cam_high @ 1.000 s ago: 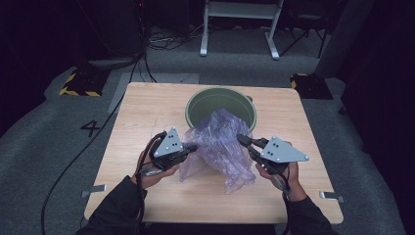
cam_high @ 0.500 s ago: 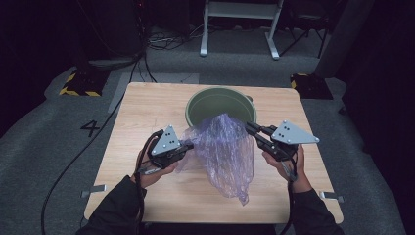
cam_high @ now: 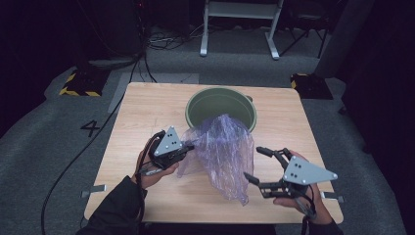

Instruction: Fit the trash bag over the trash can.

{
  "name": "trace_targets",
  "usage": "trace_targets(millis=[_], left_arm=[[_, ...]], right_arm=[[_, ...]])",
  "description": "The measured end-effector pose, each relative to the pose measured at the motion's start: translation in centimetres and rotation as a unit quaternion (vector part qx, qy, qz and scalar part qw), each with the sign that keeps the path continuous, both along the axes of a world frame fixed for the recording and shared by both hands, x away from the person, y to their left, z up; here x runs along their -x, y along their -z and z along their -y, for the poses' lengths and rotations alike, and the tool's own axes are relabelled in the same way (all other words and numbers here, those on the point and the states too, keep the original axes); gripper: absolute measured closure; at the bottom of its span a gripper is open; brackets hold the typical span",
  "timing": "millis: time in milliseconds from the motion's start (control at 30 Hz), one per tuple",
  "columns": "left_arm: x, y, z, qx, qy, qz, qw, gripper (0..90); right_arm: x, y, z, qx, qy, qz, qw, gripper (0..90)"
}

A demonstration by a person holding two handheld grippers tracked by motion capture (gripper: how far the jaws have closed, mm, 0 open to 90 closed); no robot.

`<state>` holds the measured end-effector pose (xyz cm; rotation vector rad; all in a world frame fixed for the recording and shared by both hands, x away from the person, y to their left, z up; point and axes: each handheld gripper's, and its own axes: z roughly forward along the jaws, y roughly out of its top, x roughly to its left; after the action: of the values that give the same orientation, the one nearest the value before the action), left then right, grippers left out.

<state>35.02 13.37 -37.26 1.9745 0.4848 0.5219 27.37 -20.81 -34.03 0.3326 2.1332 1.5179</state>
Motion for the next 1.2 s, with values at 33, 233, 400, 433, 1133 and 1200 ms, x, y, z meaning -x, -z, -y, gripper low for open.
trace_targets(millis=[33,233,400,433,1133,1200], left_arm=[[0.0,0.0,0.0,-0.001,0.000,-0.001,1.0000,89.4],[-0.2,0.3,0.1,-0.002,-0.003,-0.006,1.0000,89.4],[-0.2,0.3,0.2,-0.001,-0.002,-0.007,1.0000,89.4],[-0.2,0.3,0.2,0.000,-0.001,-0.005,1.0000,89.4],[-0.8,-0.1,-0.6,0.022,-0.017,-0.002,0.9996,68.6],[-0.9,-0.1,-0.8,0.033,-0.025,-0.007,0.9991,57.5]], right_arm=[[0.7,0.1,-0.1,0.003,-0.010,-0.002,0.9999,21.0],[3.9,1.0,-1.1,0.019,-0.034,0.009,0.9992,15.4],[4.9,2.1,-2.4,0.058,-0.007,0.048,0.9971,16.8],[4.8,2.4,-2.6,0.063,0.000,0.051,0.9967,19.1],[-2.3,-0.7,0.0,0.001,0.100,0.086,0.9913,90.0],[-2.9,-1.2,-0.2,0.003,0.100,0.085,0.9914,90.0]])
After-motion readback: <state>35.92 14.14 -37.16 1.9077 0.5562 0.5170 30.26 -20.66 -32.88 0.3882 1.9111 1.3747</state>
